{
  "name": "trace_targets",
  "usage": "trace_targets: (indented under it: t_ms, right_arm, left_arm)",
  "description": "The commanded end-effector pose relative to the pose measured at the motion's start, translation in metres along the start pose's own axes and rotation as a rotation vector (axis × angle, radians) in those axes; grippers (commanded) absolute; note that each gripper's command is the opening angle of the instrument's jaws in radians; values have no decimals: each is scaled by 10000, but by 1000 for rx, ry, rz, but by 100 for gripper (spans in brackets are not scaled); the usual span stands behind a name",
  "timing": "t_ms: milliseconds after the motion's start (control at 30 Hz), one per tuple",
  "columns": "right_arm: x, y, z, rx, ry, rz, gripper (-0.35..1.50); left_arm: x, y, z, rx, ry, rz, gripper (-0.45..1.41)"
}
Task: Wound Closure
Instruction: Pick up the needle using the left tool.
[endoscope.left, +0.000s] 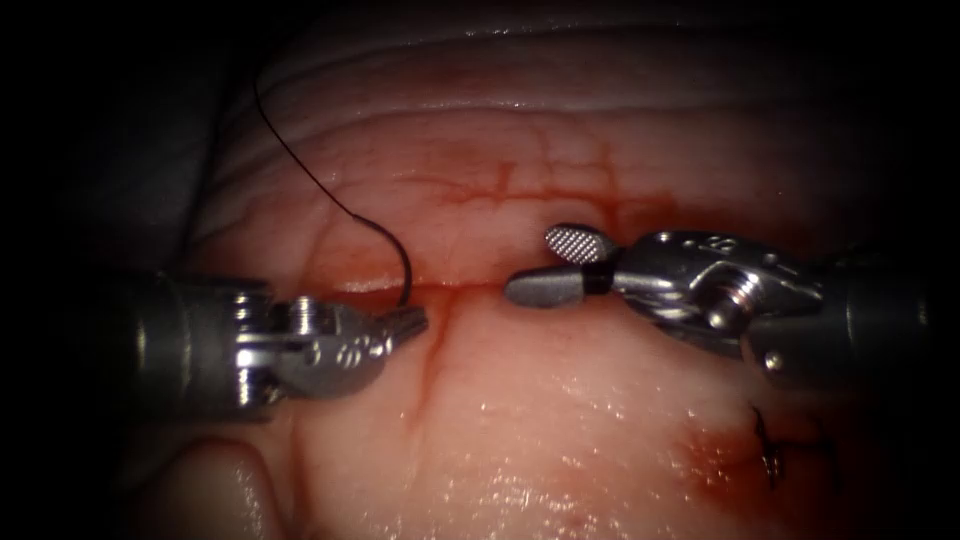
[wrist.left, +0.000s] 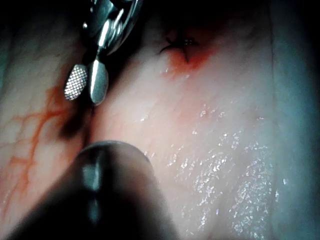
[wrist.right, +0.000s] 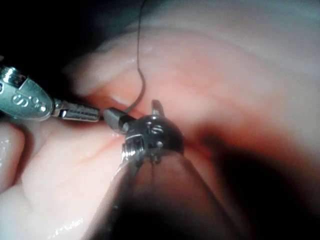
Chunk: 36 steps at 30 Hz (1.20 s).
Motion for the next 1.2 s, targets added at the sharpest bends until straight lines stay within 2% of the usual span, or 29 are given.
trace_targets:
  t_ms: [33, 133, 167, 200, 267, 300, 400, 500, 633, 800, 900, 1100, 1200]
  right_arm:
    - [-3, -1, 6, 4, 1, 6, 131]
    - [-2, 0, 4, 6, 9, -16, 133]
    - [-1, 1, 3, 11, 16, -26, 133]
    - [-1, 2, 3, 11, 19, -31, 134]
    - [1, 3, 1, 13, 29, -46, 136]
    - [1, 4, 0, 15, 34, -50, 136]
    - [5, 7, -3, 30, 49, -63, 136]
    - [6, 8, -5, 32, 50, -68, 136]
    - [5, 7, -6, 39, 49, -75, 136]
    - [5, 6, -7, 39, 50, -81, 136]
    - [5, 7, -7, 39, 50, -87, 136]
    - [5, 6, -8, 40, 49, -87, 136]
    - [5, 6, -8, 40, 49, -87, 136]
  left_arm:
    - [1, 1, 6, -3, 1, -3, -8]
    - [-1, -1, 9, -24, 19, -27, 42]
    - [-2, -2, 11, -36, 36, -48, 53]
    - [-4, -3, 12, -61, 67, -85, 54]
    - [-8, -5, 14, -101, 109, -125, 81]
    - [-10, -6, 16, -124, 131, -160, 90]
    - [-19, -10, 21, -168, 164, -258, 95]
    - [-30, -12, 28, -195, 180, -326, 80]
    - [-45, -11, 43, -294, 187, -397, 69]
    - [-63, -10, 70, -392, 196, -445, 58]
    - [-72, -6, 82, -440, 171, -451, 44]
    - [-81, -2, 87, -490, 147, -451, -28]
    - [-85, -1, 84, -507, 122, -442, -45]
